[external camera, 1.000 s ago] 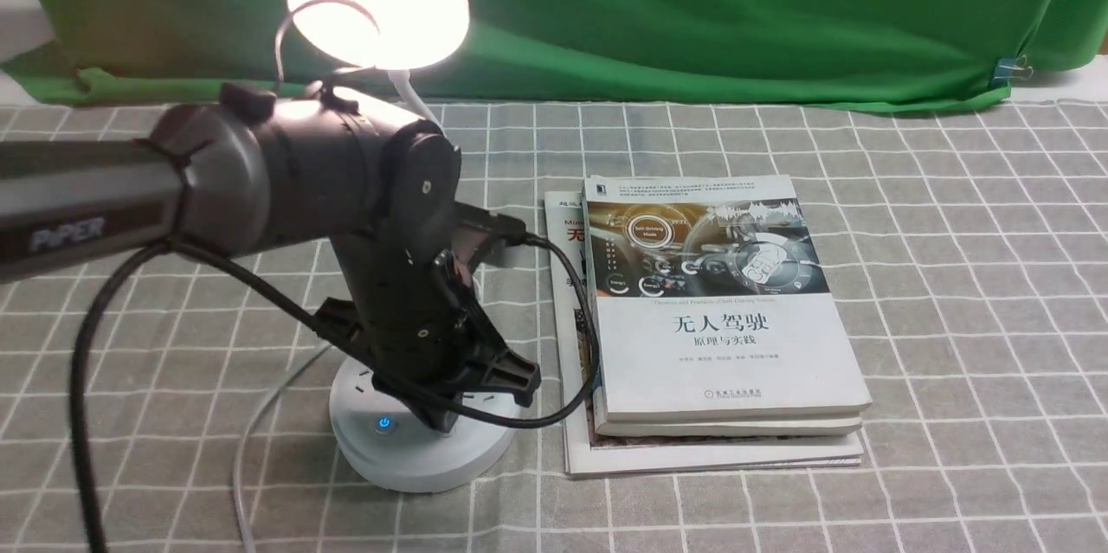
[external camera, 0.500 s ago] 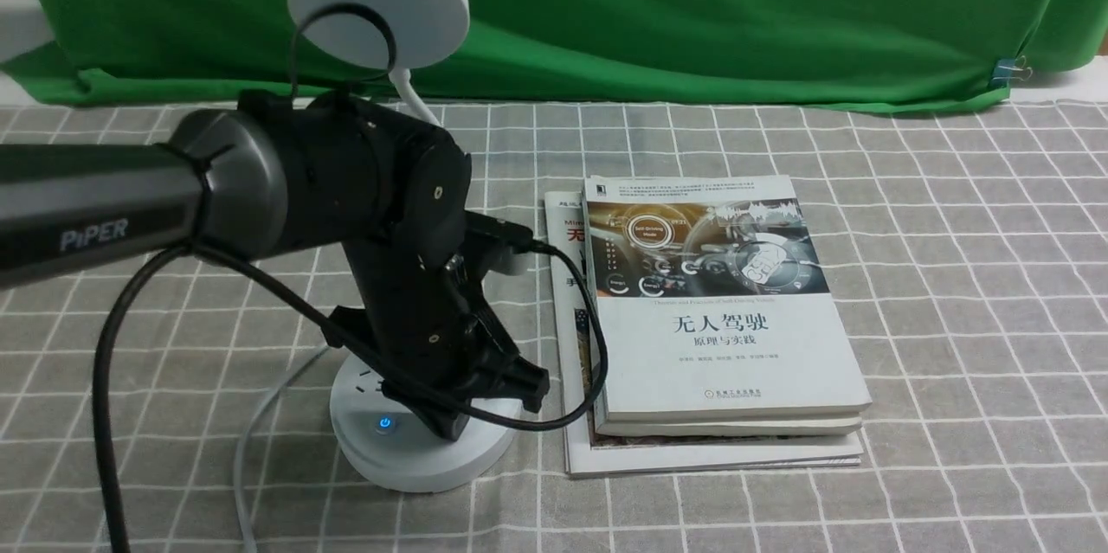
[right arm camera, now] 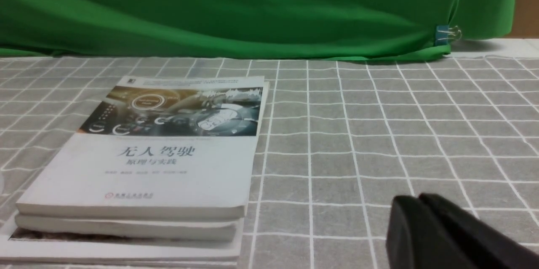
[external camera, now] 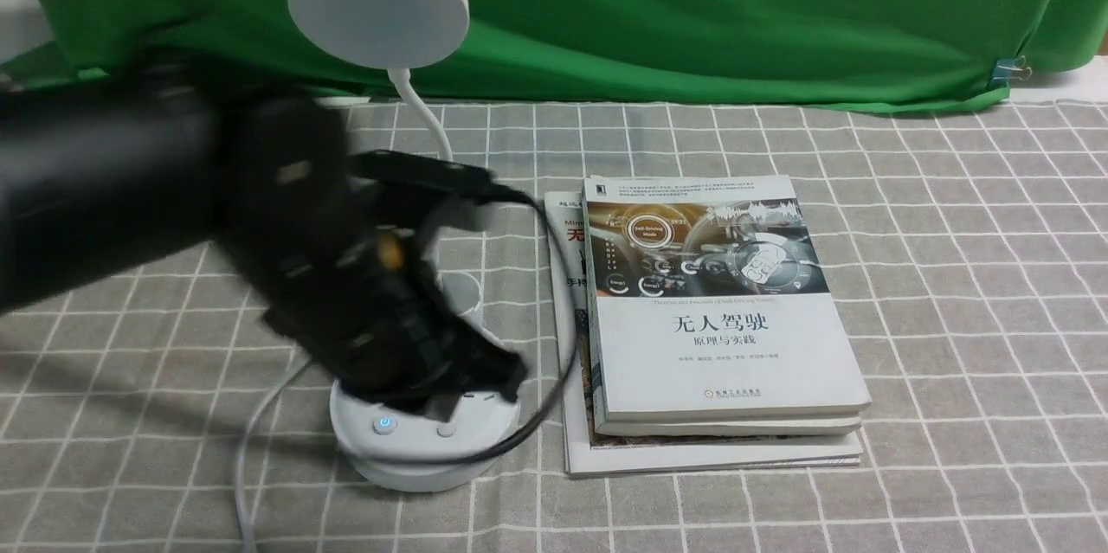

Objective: Turn off the desk lamp on the grey coffee tablecloth by hand.

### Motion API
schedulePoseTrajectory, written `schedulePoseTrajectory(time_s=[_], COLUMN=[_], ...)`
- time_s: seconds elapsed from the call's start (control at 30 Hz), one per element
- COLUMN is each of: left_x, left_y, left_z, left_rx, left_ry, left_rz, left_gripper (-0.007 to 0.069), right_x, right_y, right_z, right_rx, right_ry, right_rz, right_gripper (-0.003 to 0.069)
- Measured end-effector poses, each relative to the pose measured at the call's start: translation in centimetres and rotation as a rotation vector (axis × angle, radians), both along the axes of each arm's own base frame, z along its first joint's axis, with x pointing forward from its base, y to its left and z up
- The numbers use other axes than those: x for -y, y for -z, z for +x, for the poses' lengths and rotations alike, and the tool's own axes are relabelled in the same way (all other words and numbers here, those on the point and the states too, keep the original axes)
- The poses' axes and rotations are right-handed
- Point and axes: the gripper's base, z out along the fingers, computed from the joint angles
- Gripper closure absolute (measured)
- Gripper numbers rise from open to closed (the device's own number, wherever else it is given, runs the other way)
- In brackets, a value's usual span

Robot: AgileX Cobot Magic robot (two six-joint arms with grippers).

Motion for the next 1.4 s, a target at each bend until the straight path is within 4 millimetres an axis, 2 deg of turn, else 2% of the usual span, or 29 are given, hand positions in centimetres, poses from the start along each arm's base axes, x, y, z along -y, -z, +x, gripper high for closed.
schedulePoseTrajectory(time_s=[0.07,0.27,0.43,0.6,0.83,0.97,1.07,1.2,1.4], left_x=[-1.2,-4.4,-6.3,-7.1,-7.4,-8.0,-9.8,-12.4,-15.0], left_y=[-0.8,-1.1,-0.1,0.0,0.1,0.5,1.0,2.2,5.2], left_z=[-1.8,-6.3,-8.9,-10.1,-10.1,-10.5,-11.8,-13.9,-16.4], left_rx=[0.079,0.364,0.444,0.486,0.542,0.691,0.878,1.034,1.112], left_ry=[-0.008,-0.038,-0.023,-0.012,0.029,0.07,-0.014,-0.174,-0.44], left_rz=[-0.045,-0.197,-0.199,-0.201,-0.151,-0.148,-0.215,-0.231,-0.141], left_gripper=[0.0619,0.0619,0.0608,0.0607,0.0606,0.0606,0.0608,0.0608,0.0608], right_x=[0.0,0.0,0.0,0.0,0.0,0.0,0.0,0.0,0.0], right_y=[0.0,0.0,0.0,0.0,0.0,0.0,0.0,0.0,0.0], right_z=[0.0,0.0,0.0,0.0,0.0,0.0,0.0,0.0,0.0], right_rx=[0.0,0.0,0.0,0.001,0.0,0.0,0.0,0.0,0.0], right_ry=[0.0,0.0,0.0,0.0,0.0,0.0,0.0,0.0,0.0], right_rz=[0.0,0.0,0.0,0.001,0.001,0.001,0.001,0.001,0.001], right_gripper=[0.0622,0.0622,0.0622,0.0622,0.0622,0.0622,0.0622,0.0622,0.0622])
